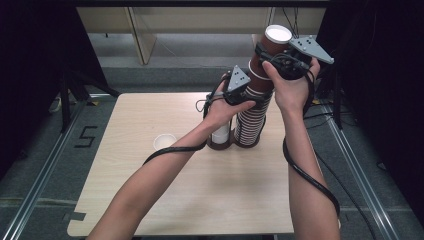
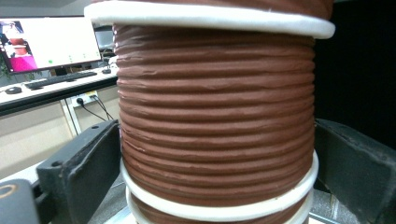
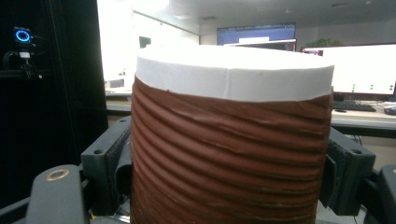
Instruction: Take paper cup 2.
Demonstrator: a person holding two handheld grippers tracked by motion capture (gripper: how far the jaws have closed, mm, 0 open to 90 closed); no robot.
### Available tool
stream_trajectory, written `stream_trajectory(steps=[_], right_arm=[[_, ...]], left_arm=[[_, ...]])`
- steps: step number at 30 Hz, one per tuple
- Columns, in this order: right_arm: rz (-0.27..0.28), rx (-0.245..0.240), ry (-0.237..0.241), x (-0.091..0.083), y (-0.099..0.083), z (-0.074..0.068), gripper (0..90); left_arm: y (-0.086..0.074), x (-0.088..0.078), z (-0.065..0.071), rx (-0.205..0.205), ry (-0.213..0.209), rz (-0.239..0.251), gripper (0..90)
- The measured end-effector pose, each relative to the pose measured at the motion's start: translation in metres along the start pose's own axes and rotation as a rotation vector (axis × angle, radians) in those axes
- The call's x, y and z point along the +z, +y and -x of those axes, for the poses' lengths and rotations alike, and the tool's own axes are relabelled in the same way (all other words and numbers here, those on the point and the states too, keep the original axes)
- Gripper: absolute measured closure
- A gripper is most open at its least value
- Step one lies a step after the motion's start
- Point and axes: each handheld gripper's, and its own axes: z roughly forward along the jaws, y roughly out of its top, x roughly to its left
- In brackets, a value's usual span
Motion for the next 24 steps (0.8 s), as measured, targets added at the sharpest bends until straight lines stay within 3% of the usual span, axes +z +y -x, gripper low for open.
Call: stream_trajectory(steps=[9,11,15,18,24], right_arm=[[0.070,-0.015,-0.014,-0.005,0.006,0.001,20.8],[0.090,0.000,-0.015,-0.006,0.007,0.000,20.9],[0.103,-0.008,-0.013,-0.007,0.010,0.000,21.0],[0.123,0.002,-0.008,-0.008,0.012,0.000,21.1],[0.142,0.001,-0.002,-0.011,0.017,0.000,21.1]], left_arm=[[0.000,0.000,0.000,0.008,0.003,0.000,3.3],[0.000,0.000,0.000,0.009,0.004,0.000,3.3],[0.000,0.000,0.000,0.012,0.005,-0.001,3.3],[0.000,0.000,0.001,-0.010,0.007,0.004,3.3],[0.000,0.000,0.000,0.002,0.010,-0.003,3.4]])
